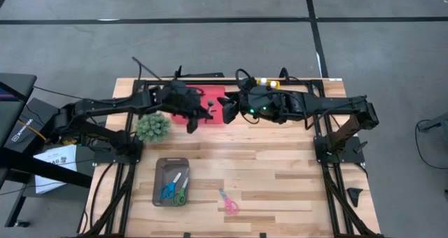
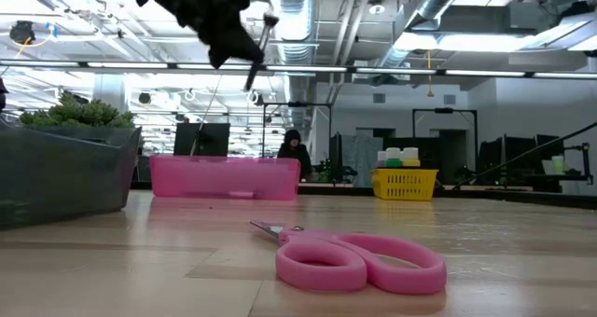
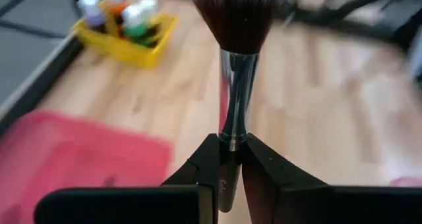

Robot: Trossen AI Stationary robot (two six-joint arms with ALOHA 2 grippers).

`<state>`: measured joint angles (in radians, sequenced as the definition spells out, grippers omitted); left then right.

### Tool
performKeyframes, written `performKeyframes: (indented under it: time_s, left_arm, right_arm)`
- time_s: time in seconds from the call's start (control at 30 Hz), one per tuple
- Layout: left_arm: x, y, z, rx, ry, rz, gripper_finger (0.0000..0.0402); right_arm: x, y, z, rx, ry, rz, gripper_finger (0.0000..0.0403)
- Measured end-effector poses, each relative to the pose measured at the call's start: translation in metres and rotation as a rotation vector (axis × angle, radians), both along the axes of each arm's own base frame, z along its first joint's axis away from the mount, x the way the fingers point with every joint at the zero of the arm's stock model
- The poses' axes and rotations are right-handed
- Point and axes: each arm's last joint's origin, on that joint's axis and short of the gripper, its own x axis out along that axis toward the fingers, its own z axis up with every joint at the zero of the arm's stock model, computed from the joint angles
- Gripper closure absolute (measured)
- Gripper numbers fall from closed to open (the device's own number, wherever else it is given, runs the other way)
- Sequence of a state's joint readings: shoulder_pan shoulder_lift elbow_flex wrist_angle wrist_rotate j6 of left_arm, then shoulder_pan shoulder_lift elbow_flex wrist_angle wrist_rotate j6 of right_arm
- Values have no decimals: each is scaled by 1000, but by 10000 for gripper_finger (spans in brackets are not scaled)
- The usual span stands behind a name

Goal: Pick & Place Paint Supplies
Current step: Put the powder brush into the red bin

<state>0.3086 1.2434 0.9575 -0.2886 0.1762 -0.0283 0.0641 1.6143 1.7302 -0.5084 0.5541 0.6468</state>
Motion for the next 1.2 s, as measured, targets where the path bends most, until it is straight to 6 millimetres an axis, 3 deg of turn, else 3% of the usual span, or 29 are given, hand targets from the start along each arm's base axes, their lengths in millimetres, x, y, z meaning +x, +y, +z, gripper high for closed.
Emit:
performKeyframes:
  time_s: [0.23, 0.33, 0.53, 0.77, 0.93, 1.2]
  left_arm:
    - [15, 28, 7, 159, 170, -15, 372]
    - [24, 47, 5, 202, 318, -41, 372]
    - [41, 77, -22, 257, 587, -108, 372]
    - [44, 98, -72, 218, 819, -175, 372]
    - [44, 111, -96, 181, 903, -183, 372]
    - [41, 119, -108, 146, 936, -171, 372]
  right_arm:
    - [-7, 7, 5, -8, -8, -17, 216]
    - [-10, 10, 8, -6, -26, -29, 219]
    - [-13, 12, 10, -11, -27, -40, 226]
    - [-14, 18, 7, -5, -7, -27, 228]
    - [-15, 20, 8, -13, -8, -38, 228]
    - [-16, 19, 5, 2, 16, -46, 228]
